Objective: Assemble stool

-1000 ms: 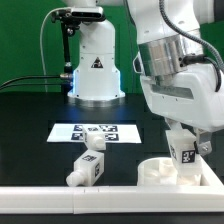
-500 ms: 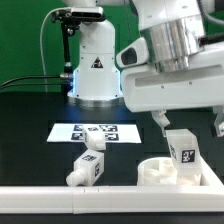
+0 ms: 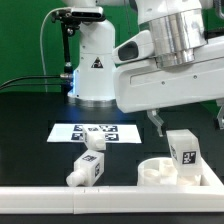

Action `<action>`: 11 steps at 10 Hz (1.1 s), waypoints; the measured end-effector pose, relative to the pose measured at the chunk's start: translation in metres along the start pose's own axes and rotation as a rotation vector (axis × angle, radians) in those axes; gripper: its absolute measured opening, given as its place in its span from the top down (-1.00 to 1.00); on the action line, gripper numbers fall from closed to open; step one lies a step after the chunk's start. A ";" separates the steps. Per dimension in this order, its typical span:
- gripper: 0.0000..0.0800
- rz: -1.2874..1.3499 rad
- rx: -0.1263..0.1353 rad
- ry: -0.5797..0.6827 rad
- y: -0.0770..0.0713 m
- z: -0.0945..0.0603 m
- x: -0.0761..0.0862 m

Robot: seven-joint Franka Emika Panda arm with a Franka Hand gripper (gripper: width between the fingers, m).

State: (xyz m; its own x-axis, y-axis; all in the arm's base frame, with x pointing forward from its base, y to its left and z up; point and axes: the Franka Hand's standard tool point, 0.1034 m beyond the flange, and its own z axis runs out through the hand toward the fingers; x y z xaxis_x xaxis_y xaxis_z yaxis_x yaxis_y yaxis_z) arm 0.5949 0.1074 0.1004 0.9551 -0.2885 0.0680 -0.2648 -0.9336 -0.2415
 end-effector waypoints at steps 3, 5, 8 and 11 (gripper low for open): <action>-0.62 -0.426 -0.077 0.019 0.000 -0.011 0.001; -0.62 -0.637 -0.104 0.003 -0.001 -0.003 -0.001; -0.62 -0.824 -0.115 -0.011 0.002 -0.002 0.000; -0.62 -1.246 -0.170 -0.079 -0.008 0.001 0.017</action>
Offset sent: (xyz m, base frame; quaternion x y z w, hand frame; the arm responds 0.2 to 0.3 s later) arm -0.0048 -0.0005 -0.0059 -0.0537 0.0265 -0.3756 0.9249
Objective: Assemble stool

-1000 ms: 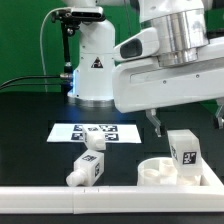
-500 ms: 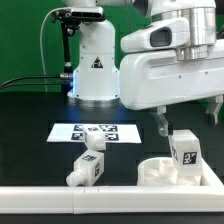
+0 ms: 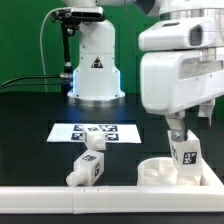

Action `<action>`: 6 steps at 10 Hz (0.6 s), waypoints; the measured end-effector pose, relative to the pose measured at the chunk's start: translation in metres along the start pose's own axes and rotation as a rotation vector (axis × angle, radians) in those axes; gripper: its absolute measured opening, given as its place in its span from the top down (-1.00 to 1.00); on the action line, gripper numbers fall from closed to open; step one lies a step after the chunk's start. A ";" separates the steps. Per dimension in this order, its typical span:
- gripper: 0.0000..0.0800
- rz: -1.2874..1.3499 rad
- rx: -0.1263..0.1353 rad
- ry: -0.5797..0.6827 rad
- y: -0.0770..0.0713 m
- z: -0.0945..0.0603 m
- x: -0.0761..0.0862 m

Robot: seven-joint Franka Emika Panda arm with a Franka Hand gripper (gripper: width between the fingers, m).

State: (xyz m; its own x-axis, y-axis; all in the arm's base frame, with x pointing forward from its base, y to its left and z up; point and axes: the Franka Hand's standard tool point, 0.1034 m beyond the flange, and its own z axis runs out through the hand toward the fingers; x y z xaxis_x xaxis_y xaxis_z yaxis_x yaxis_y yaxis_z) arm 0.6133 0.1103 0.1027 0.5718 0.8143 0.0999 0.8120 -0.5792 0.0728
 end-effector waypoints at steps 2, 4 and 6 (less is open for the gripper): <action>-0.62 -0.253 -0.005 -0.035 -0.016 0.015 0.003; -0.62 -0.389 -0.006 -0.043 -0.013 0.015 0.000; -0.62 -0.528 -0.008 -0.053 -0.009 0.015 -0.004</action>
Offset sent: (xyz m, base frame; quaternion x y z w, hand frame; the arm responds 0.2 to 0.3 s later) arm 0.0000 0.0000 0.0000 0.0000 0.0000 -0.1938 0.9810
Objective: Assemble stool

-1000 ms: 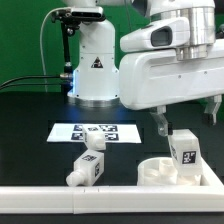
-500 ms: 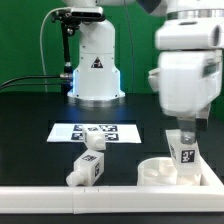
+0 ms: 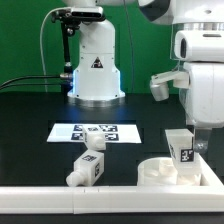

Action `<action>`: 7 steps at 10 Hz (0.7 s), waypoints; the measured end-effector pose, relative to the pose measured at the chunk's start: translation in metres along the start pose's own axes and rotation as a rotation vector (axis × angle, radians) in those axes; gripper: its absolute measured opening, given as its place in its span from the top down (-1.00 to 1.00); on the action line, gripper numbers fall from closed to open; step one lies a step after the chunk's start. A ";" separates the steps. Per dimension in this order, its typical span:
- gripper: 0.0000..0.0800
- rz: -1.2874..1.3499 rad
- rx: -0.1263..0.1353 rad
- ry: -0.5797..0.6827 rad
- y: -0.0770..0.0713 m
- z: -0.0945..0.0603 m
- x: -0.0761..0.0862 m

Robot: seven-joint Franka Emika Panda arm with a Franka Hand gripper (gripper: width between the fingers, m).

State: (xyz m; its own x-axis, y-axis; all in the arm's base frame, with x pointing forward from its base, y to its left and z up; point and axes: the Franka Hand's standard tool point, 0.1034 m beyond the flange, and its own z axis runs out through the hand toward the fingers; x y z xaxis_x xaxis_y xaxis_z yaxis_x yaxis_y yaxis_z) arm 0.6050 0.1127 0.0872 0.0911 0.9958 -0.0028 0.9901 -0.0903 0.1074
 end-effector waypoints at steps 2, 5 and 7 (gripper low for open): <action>-0.62 -0.066 0.007 -0.014 0.005 0.000 -0.018; -0.34 -0.021 0.010 -0.015 0.005 0.001 -0.019; 0.11 0.082 0.011 -0.015 0.005 0.000 -0.019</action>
Offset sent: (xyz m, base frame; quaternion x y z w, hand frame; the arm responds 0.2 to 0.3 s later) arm 0.0000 0.0000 0.0000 0.0000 0.0000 0.0000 1.0000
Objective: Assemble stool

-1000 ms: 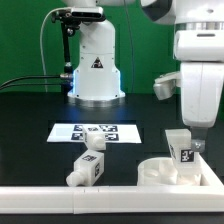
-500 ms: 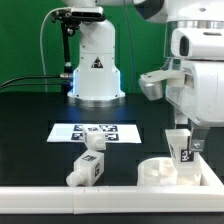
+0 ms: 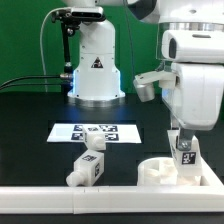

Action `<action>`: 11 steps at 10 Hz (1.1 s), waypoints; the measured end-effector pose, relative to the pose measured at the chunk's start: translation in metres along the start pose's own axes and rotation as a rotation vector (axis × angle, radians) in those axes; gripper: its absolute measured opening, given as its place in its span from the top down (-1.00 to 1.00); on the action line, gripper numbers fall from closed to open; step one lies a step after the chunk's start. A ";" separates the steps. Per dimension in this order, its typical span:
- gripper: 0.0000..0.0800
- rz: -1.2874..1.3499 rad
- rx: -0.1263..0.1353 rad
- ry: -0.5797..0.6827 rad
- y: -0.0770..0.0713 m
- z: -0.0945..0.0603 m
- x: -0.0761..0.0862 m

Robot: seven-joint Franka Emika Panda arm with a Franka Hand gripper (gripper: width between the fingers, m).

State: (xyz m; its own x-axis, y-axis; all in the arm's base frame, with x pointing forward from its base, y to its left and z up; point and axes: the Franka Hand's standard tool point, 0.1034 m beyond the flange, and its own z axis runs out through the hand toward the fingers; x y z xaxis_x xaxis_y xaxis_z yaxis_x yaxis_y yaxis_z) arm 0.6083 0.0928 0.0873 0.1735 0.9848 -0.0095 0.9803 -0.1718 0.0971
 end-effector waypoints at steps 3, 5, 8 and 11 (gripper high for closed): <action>0.12 0.232 0.010 -0.003 -0.002 -0.001 0.000; 0.12 0.582 0.038 -0.001 -0.004 -0.002 0.003; 0.14 0.931 0.059 -0.008 -0.008 0.001 0.017; 0.14 1.106 0.069 -0.008 -0.008 0.001 0.017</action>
Offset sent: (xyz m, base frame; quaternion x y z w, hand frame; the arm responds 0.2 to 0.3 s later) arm 0.0020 0.0091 -0.0060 0.0325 -0.0131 0.3552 0.9341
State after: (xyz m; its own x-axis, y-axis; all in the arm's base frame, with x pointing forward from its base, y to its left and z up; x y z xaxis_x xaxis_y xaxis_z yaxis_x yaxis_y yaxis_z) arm 0.6031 0.1107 0.0851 0.9569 0.2875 0.0416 0.2878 -0.9577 0.0009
